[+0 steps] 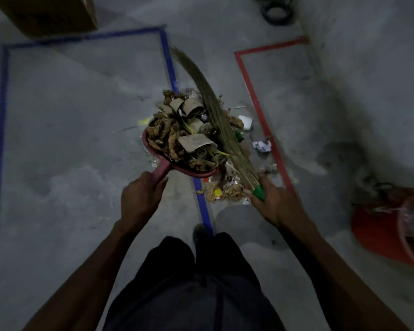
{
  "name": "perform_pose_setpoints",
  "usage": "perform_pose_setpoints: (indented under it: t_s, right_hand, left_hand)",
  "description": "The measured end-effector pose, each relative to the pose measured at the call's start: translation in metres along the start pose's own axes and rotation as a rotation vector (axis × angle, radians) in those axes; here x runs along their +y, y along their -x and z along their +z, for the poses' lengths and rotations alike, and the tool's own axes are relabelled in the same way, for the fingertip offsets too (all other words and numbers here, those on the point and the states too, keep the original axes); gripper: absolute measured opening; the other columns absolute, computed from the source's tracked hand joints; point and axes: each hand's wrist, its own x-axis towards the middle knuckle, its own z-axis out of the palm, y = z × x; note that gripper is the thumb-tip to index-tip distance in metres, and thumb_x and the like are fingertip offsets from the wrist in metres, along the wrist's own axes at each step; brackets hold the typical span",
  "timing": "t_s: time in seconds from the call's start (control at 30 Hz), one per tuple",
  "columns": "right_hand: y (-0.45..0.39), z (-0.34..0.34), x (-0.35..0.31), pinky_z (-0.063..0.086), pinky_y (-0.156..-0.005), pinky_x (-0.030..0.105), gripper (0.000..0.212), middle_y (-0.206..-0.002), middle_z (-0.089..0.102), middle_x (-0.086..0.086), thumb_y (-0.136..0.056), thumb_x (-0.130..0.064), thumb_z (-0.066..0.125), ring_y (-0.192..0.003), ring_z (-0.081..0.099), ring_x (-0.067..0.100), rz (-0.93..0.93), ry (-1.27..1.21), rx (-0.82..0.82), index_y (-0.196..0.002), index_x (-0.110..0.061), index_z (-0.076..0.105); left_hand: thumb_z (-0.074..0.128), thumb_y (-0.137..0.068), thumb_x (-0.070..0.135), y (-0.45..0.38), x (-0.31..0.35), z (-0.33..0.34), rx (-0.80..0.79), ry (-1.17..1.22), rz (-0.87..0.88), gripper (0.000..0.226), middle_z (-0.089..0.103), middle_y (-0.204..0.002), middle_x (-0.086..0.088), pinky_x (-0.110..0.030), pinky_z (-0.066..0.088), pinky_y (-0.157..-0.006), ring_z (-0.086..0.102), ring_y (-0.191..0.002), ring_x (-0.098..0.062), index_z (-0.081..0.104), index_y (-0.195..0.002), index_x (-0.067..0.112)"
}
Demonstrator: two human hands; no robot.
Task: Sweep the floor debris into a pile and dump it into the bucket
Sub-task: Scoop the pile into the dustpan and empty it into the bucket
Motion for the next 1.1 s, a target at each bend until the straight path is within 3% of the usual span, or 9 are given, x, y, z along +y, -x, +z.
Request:
perform_pose_setpoints:
  t_s: [0.13,0.3,0.53,0.7,0.83,1.1]
  right_hand:
    - [0.042,-0.015,-0.019,0.047,-0.083,0.037,0.069,-0.117,0.064,0.021,-0.093,-0.04,0.056,-0.105,0.061,0.035,0.017,-0.032,0.028,-0.153,-0.022,0.027]
    - [0.071,-0.008,-0.044,0.047,-0.08,0.035,0.071,-0.12,0.063,0.019,-0.097,-0.044,0.05,-0.105,0.061,0.034,0.097,0.001,-0.014,-0.155,-0.024,0.014]
    - [0.106,0.023,-0.086,0.04,-0.068,0.03,0.063,-0.115,0.066,0.015,-0.095,-0.044,0.053,-0.099,0.063,0.034,0.197,-0.091,0.087,-0.15,-0.027,0.026]
    - [0.129,0.041,-0.102,0.047,-0.079,0.035,0.064,-0.121,0.063,0.016,-0.095,-0.045,0.053,-0.106,0.061,0.035,0.294,-0.149,0.136,-0.15,-0.026,0.027]
    - [0.145,0.043,-0.099,0.044,-0.076,0.031,0.067,-0.125,0.062,0.012,-0.096,-0.045,0.052,-0.107,0.06,0.032,0.363,-0.173,0.165,-0.153,-0.028,0.022]
    - [0.185,0.039,-0.043,0.042,-0.076,0.029,0.067,-0.129,0.06,0.01,-0.096,-0.045,0.053,-0.107,0.061,0.029,0.451,-0.269,0.239,-0.153,-0.028,0.022]
  left_hand:
    - [0.067,-0.088,0.034,0.02,-0.001,-0.038,-0.001,0.018,0.025,0.036,0.061,-0.06,-0.018,-0.033,0.038,-0.05,0.06,-0.054,-0.038,0.053,-0.075,0.004]
    - [0.068,-0.087,0.034,0.026,-0.019,-0.064,-0.016,0.027,0.065,0.034,0.061,-0.058,-0.015,-0.028,0.032,-0.051,0.06,-0.052,-0.036,0.054,-0.074,0.005]
    - [0.066,-0.088,0.037,0.012,-0.054,-0.082,-0.06,0.038,0.213,0.034,0.059,-0.057,-0.012,-0.027,0.032,-0.05,0.057,-0.049,-0.033,0.056,-0.077,0.006]
    - [0.065,-0.088,0.038,0.003,-0.063,-0.085,-0.103,0.043,0.311,0.035,0.06,-0.058,-0.011,-0.027,0.033,-0.05,0.056,-0.048,-0.03,0.056,-0.078,0.007]
    - [0.067,-0.088,0.037,0.004,-0.05,-0.082,-0.129,0.066,0.375,0.036,0.061,-0.06,-0.015,-0.03,0.037,-0.05,0.059,-0.052,-0.034,0.053,-0.075,0.007]
    - [0.069,-0.087,0.034,0.024,0.014,-0.06,-0.143,0.039,0.533,0.034,0.051,-0.054,-0.009,-0.025,0.028,-0.048,0.055,-0.048,-0.032,0.053,-0.075,0.006]
